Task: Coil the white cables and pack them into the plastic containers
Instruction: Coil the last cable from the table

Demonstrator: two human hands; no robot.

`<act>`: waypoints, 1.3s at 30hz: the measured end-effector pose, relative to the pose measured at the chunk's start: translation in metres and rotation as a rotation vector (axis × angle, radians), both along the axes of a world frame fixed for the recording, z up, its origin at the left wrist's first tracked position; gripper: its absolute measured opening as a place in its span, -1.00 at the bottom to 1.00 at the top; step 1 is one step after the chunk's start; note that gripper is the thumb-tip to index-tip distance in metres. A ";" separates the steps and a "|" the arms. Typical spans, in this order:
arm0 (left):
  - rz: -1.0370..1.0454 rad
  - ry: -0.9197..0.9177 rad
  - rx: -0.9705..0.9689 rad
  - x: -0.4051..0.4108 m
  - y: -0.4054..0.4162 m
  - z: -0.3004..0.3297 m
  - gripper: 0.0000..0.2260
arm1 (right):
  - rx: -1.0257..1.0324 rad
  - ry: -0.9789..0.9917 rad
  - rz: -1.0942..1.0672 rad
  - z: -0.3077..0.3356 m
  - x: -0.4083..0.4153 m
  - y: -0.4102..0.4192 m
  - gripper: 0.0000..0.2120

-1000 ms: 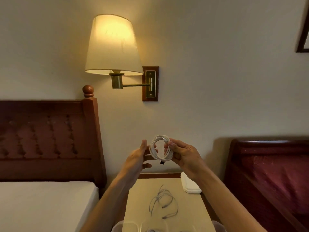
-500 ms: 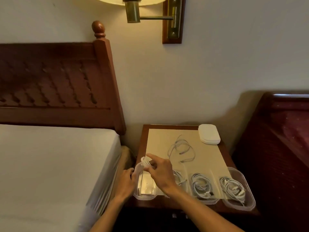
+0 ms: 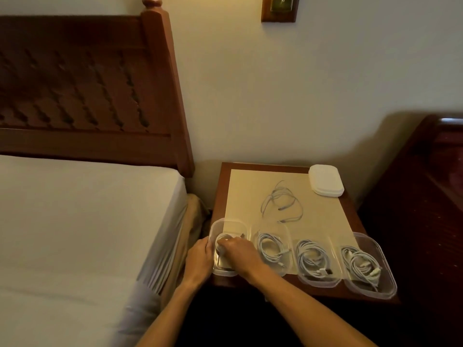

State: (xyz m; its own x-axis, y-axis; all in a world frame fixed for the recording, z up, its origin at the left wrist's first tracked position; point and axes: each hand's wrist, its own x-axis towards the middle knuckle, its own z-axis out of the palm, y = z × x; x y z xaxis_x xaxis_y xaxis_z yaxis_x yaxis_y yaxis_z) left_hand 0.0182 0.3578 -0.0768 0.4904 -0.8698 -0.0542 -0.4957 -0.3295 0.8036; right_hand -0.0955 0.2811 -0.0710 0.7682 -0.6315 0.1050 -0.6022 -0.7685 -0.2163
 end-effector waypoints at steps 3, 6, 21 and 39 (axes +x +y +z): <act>0.003 -0.025 -0.014 0.002 -0.003 -0.005 -0.72 | 0.042 -0.101 0.056 0.002 -0.009 -0.004 -0.80; -0.001 -0.043 -0.016 0.001 -0.006 -0.005 -0.71 | -0.017 -0.388 -0.062 0.007 -0.022 -0.016 -0.80; 0.157 -0.209 0.006 0.009 -0.016 -0.003 -0.64 | 0.430 -0.328 -0.536 0.039 -0.041 -0.121 -0.77; -0.576 0.068 -0.646 -0.099 -0.136 0.344 -0.82 | 0.098 -0.855 0.019 0.368 -0.157 -0.103 -0.90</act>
